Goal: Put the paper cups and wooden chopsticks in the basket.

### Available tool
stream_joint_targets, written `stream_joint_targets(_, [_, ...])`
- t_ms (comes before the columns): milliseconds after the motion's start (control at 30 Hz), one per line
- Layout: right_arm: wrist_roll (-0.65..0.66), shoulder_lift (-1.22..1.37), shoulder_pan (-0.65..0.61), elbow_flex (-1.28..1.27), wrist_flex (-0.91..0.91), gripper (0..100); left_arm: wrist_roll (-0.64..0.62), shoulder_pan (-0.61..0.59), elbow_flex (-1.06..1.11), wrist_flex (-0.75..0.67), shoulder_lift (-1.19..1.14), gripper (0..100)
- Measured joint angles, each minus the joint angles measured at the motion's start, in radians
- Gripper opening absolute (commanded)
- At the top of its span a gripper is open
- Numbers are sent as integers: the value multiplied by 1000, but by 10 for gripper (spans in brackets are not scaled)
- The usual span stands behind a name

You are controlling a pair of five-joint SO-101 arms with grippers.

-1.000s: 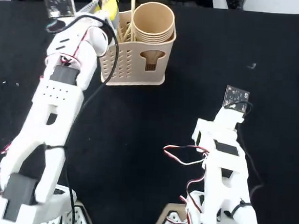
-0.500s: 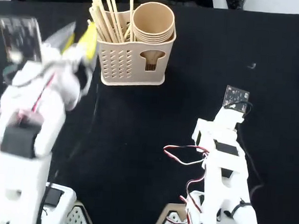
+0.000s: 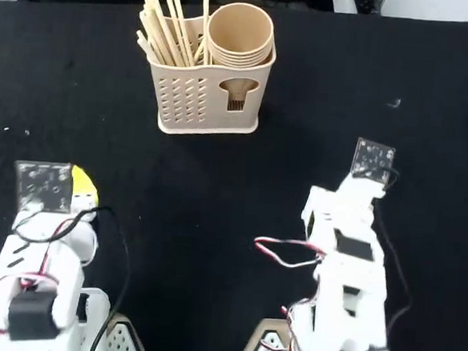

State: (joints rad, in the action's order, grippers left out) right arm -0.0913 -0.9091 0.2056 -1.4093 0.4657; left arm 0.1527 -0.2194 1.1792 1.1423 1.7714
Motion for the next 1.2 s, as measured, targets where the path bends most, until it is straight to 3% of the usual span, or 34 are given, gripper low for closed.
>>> stream_joint_targets(167, [0, -344, -17, -44, 153, 11, 6, 2, 126, 0, 0, 30])
stream_joint_targets(433, [57, -884, -180, -106, 408, 11, 6, -5, 296, 2, 46, 30])
stream_joint_targets(633, [247, -890, -204, -117, 701, 12, 6, 5, 324, 104, 51, 30])
stream_joint_targets(900, [270, -891, -206, -278, 824, 12, 8, 77, 491, 121, 44, 30])
stream_joint_targets(1200, [270, -891, -206, -278, 832, 12, 8, -147, 497, 129, 48, 30])
